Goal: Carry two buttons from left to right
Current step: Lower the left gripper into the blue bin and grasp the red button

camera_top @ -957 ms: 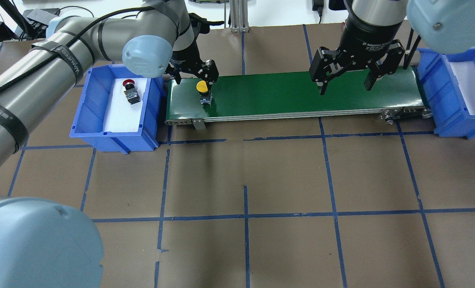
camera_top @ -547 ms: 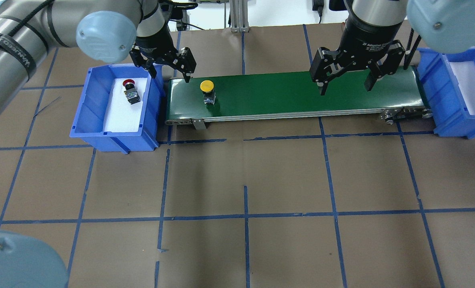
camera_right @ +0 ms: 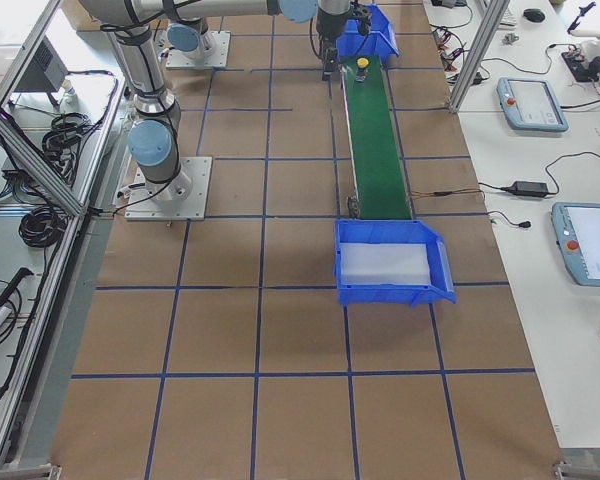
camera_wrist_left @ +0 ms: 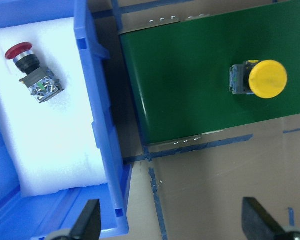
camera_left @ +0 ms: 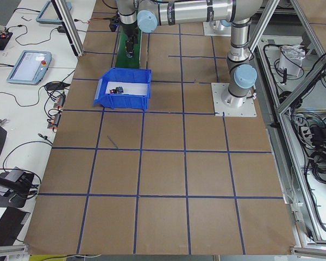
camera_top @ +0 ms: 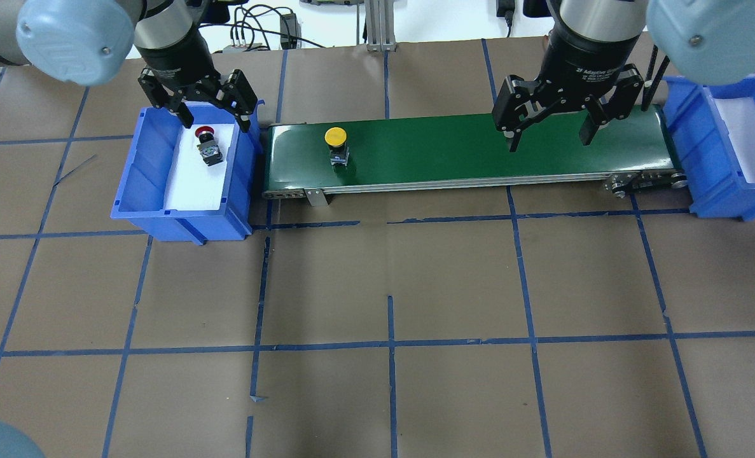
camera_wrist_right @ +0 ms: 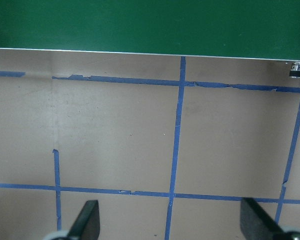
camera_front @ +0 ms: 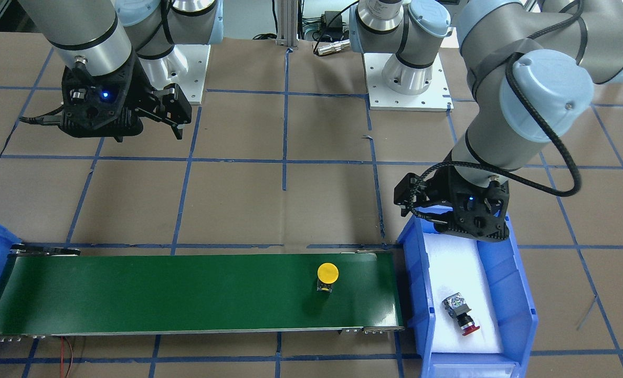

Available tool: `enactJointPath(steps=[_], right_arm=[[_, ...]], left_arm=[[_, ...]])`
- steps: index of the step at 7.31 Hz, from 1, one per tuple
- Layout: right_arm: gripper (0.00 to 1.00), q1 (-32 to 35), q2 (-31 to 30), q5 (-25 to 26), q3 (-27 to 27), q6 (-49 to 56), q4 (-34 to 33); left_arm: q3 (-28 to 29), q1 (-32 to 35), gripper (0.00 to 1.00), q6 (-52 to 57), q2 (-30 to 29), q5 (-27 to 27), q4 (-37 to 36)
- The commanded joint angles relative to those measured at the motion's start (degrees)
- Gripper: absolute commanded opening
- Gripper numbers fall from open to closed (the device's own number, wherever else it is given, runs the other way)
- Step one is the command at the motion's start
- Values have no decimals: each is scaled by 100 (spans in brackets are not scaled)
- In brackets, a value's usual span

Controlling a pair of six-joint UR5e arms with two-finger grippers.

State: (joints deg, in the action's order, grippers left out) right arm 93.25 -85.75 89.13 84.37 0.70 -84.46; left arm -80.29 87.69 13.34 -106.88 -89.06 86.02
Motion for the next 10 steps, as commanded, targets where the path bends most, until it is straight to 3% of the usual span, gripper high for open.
enactJointPath(steps=[1,4,10], right_arm=[[100,0,5,8,0,1,18],[100,9,5,8,0,1,0],[100,9,5,0,0,1,0]], left_arm=[[-5,-340,100,1001,-218,-6,-137],[127,-735,100,680,-1140,-15,-1365],[268,-815,100,354,-2178,-33,-2484]])
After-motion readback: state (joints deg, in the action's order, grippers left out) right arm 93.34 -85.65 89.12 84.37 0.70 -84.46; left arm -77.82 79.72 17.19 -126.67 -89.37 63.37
